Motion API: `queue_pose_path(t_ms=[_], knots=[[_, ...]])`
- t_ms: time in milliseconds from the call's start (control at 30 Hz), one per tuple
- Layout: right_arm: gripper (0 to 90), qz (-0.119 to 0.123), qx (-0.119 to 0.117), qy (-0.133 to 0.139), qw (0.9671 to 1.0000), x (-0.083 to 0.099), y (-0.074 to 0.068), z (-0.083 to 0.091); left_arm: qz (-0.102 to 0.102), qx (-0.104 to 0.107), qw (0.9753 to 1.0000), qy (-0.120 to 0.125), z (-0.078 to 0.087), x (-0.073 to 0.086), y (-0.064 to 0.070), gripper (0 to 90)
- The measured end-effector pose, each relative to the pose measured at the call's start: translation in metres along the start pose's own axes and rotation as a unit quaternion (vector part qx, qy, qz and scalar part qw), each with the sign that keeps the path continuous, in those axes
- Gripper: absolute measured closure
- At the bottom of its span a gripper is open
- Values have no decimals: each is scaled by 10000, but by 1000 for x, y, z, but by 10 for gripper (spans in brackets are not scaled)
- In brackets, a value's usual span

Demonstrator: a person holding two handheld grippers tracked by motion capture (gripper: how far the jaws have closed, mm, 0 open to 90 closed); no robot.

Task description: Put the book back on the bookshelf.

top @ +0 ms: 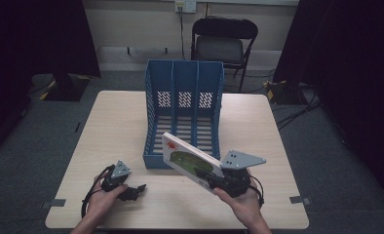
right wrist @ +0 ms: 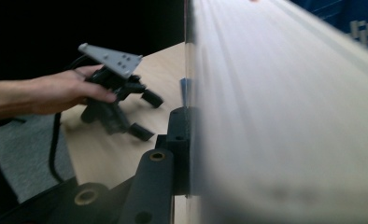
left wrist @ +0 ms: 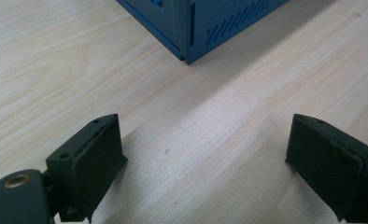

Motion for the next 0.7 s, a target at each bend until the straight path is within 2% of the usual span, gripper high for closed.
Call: queue_pose_path(t_ms=[100, 133, 167, 300, 467, 567, 667, 700], knots=[[765, -27, 134, 50, 9999, -3, 3, 3, -3, 3, 10000, -1, 0, 0, 0, 102], [764, -68, 274, 96, 9996, -5, 7, 6, -1, 5, 10000, 0, 0, 0, 0, 102], [764, -68, 274, 96, 9996, -5, 7, 6, -1, 5, 10000, 0, 0, 0, 0, 102], [765, -220, 535, 184, 9982, -7, 18, 11, -4, 1, 10000, -4, 0, 0, 0, 101], [764, -404, 814, 306, 9954, -8, 29, 16, -5, 0, 10000, -4, 0, 0, 0, 102], [764, -358, 936, 384, 9942, -9, 32, 18, -4, 3, 10000, -7, 0, 0, 0, 102], [764, -415, 1004, 375, 9934, -10, 34, 18, -5, 0, 10000, -6, 0, 0, 0, 102], [765, -475, 1160, 408, 9913, -11, 37, 16, -4, 1, 10000, -3, 0, 0, 0, 102]])
Point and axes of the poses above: each handheld gripper's, and its own axes: z roughly backward along the jaws, x roughly out of its underside, y roughly to its right, the point moved 3 cm from there along -z, roughly forward along the jaws, and after that the axes turned 12 degrees about -z, right-handed, at the moved point
